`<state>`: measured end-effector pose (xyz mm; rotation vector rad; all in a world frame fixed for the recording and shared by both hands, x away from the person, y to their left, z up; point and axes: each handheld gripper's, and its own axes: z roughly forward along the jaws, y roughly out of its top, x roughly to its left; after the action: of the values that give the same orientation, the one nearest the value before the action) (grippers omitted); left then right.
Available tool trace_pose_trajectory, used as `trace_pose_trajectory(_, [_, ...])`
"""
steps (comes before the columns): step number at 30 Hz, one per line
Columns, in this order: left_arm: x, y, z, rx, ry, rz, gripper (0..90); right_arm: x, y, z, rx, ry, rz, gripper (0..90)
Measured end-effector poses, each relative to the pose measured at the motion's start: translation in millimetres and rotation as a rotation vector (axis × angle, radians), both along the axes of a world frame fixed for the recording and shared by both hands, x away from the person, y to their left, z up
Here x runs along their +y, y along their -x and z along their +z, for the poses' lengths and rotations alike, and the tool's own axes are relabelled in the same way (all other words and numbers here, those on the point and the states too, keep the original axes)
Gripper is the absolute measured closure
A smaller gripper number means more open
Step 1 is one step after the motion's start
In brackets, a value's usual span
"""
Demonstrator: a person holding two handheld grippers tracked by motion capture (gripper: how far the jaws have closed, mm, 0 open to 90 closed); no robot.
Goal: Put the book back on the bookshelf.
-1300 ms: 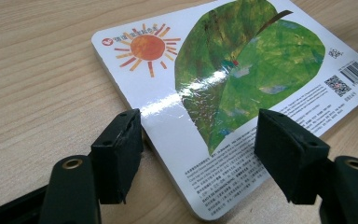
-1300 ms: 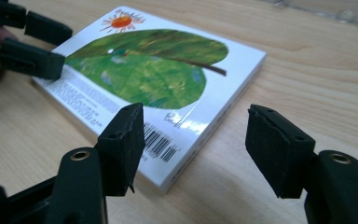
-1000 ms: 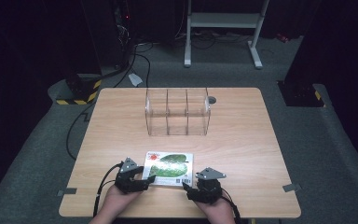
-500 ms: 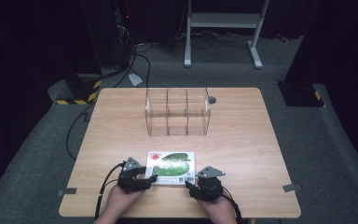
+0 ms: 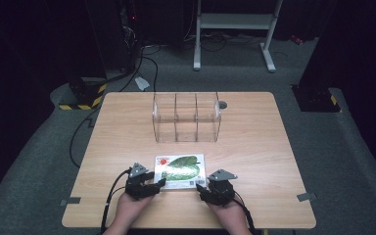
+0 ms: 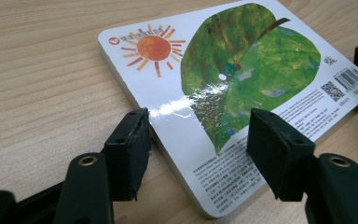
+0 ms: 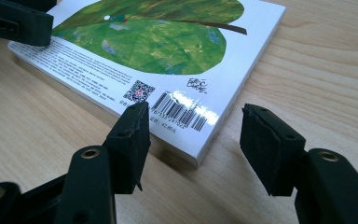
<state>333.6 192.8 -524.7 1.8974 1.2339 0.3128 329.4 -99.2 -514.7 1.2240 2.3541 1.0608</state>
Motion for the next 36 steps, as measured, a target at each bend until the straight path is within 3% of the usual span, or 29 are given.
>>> trace_pose_trajectory(6, [0.9,-2.3,-0.1,-0.006,0.004,-0.006,38.5,5.6,-5.7,2.8,0.02,-0.01,0.0,37.7])
trace_pose_trajectory(10, [3.0,-3.6,0.6,-0.008,0.007,-0.017,39.2,7.8,-5.2,1.4,-0.005,-0.004,0.0,34.9])
trace_pose_trajectory(16, [-1.4,-4.4,2.3,-0.021,0.007,0.009,38.9,10.4,-6.0,-2.9,0.007,-0.018,0.015,31.7])
trace_pose_trajectory(23, [-2.5,-4.7,3.4,-0.028,0.013,0.041,40.9,16.1,-1.4,-6.0,-0.005,0.024,0.019,28.5])
trace_pose_trajectory(31, [1.4,-3.8,5.2,-0.039,0.053,0.049,42.7,17.2,1.9,-7.2,-0.012,0.024,0.02,26.2])
trace_pose_trajectory(36, [2.3,-2.6,7.2,-0.053,0.05,0.041,42.8,19.0,2.3,-7.7,-0.014,0.031,0.024,23.1])
